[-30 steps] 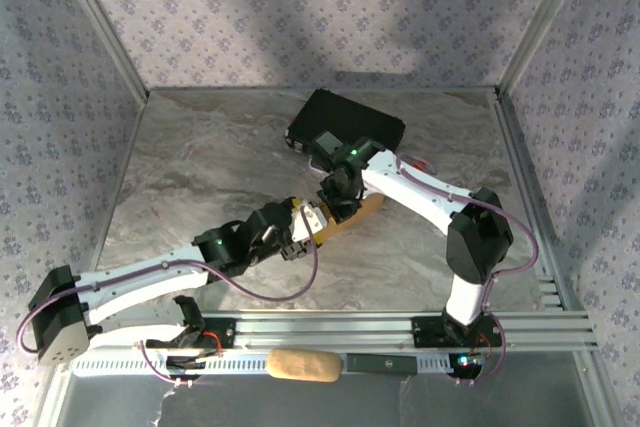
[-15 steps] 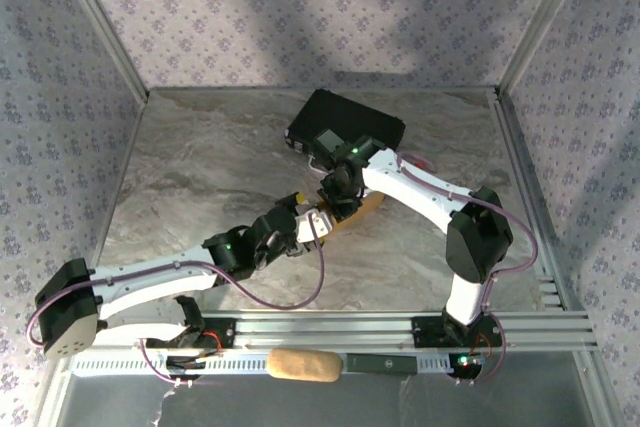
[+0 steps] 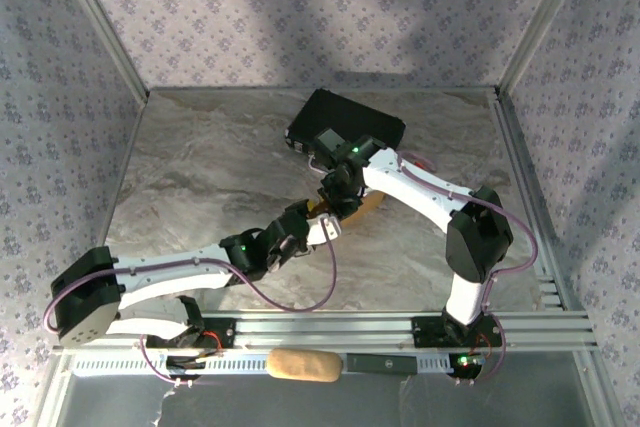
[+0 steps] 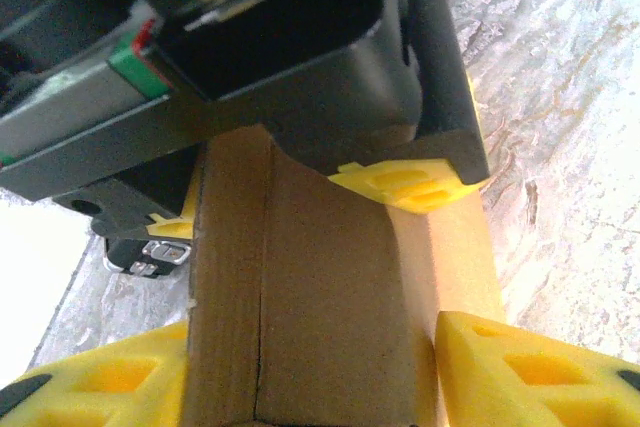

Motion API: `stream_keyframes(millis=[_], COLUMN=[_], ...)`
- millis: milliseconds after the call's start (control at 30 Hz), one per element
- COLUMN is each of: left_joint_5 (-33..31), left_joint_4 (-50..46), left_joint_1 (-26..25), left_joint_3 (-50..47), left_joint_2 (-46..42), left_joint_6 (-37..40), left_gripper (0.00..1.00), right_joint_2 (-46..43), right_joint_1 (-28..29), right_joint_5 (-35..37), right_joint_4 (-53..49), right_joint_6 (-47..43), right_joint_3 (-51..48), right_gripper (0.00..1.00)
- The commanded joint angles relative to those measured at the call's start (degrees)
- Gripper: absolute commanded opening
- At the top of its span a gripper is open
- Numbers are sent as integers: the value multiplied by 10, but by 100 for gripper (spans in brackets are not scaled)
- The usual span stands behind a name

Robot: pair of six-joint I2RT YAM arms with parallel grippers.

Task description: Fold the paper box

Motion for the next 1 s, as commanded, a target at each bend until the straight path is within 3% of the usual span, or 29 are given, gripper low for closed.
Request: stream_keyframes(millis=[0, 333, 500, 667, 867, 967], left_joint_5=[-5, -52, -58, -65, -40, -23], left_joint_4=[4, -4, 7, 6, -10, -14], left_joint_1=[-15, -33, -36, -36, -22, -12], left_joint_3=[13, 17, 9, 3, -6, -14], left_joint_2=[15, 62, 67, 57, 35, 17], left_joint_6=[3, 5, 3, -6, -28, -37], left_gripper=[51, 32, 32, 32, 32, 33], right_joint_2=[26, 27, 29, 13, -54, -71], right_joint_1=[-5, -9, -14, -21, -43, -60], right_joint_5=[-17, -27, -31, -20, -1, -5], right_joint_4=[6, 17, 20, 41, 134, 136], right_joint_6=[-7, -12, -20, -48, -110, -140], right_joint_3=[-12, -15, -17, -29, -83, -83], right_gripper=[24, 25, 28, 45, 79, 83])
